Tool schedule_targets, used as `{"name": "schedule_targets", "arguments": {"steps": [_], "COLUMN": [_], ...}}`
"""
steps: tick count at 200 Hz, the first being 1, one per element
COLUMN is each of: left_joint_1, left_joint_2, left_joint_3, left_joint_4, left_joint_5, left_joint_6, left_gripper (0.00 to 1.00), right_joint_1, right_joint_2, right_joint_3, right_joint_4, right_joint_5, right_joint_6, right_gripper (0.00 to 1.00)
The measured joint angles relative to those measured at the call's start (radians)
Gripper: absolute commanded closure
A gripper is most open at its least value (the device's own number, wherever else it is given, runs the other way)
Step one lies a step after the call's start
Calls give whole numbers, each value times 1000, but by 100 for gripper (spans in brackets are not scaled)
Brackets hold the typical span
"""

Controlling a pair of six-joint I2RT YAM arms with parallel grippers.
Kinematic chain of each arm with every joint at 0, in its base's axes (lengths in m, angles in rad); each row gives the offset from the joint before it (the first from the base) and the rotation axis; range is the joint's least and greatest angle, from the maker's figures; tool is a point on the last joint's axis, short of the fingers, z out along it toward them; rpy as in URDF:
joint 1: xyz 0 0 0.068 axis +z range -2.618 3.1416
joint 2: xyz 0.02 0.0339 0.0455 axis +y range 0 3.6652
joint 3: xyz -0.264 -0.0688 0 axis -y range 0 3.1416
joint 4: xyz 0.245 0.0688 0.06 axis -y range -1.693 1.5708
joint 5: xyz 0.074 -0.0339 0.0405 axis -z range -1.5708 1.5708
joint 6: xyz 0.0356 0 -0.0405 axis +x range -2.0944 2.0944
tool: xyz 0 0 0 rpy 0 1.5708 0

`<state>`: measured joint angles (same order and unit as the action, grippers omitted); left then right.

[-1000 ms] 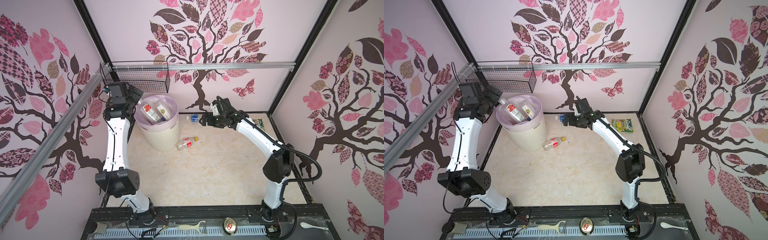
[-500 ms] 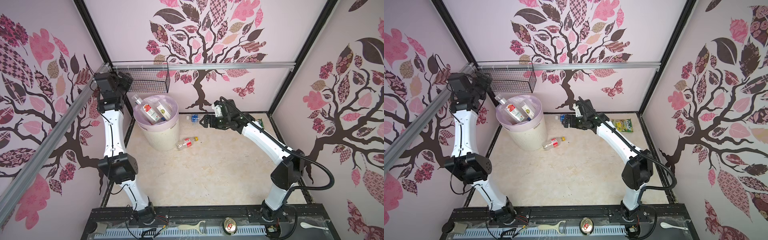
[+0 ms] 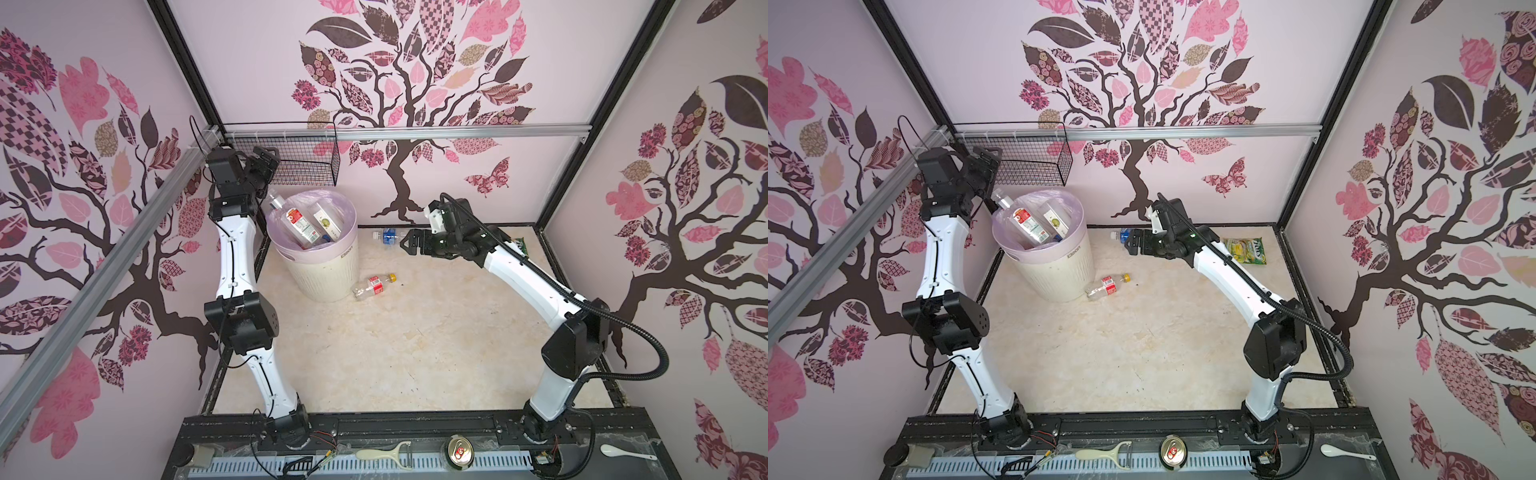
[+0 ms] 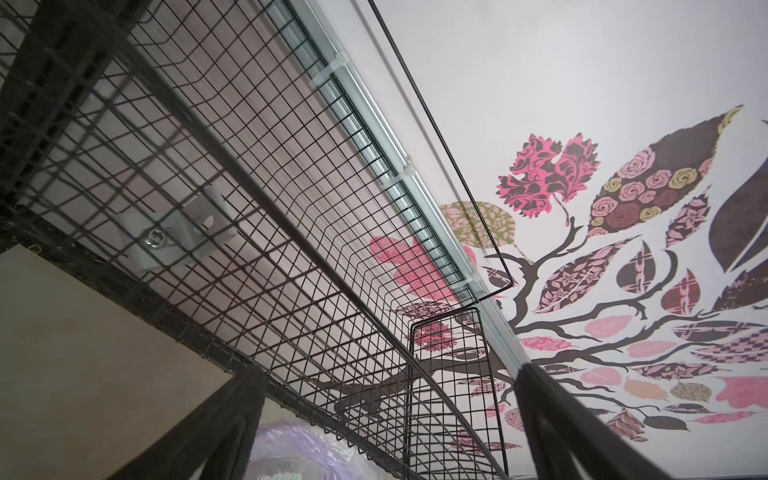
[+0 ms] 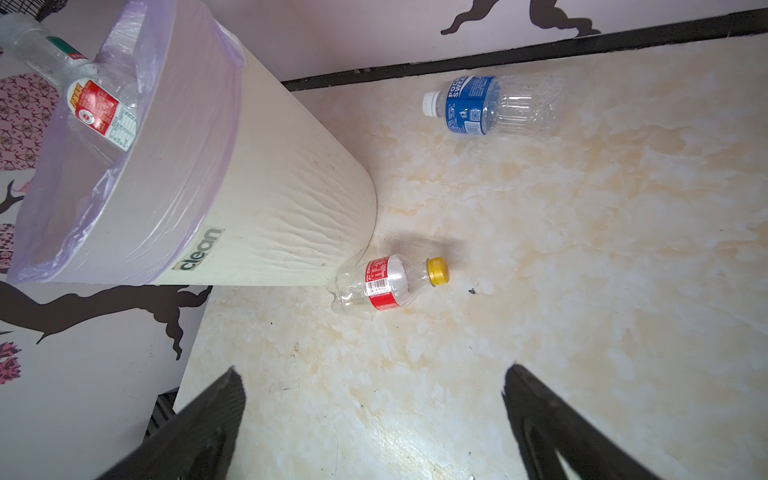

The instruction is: Throw the plastic bottles in the bin

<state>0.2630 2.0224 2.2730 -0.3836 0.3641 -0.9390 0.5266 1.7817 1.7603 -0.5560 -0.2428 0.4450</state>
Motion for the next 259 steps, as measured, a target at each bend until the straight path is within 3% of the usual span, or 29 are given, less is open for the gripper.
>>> {"name": "schedule_targets", "arguments": {"steps": [143,196,259], "left_joint_1": [-11,-17,-36], "left_joint_2": [-21,9,31], "left_joint_3": [-76,64,79], "left_joint_4": [-25,-37,-38], "left_joint_5": [-23,5,4], "left_joint_6": [53,51,53], "left_gripper": [2,2,2], "right_joint_1": [-6,-13,-19], "right_joint_2": [0,0,0], "right_joint_3": [0,-8,-10], "right_joint_4": [1,8,8], "right_joint_5": [-16,-16,-16], "right_joint_6": [4,4,4], "right_gripper": [0,0,0]}}
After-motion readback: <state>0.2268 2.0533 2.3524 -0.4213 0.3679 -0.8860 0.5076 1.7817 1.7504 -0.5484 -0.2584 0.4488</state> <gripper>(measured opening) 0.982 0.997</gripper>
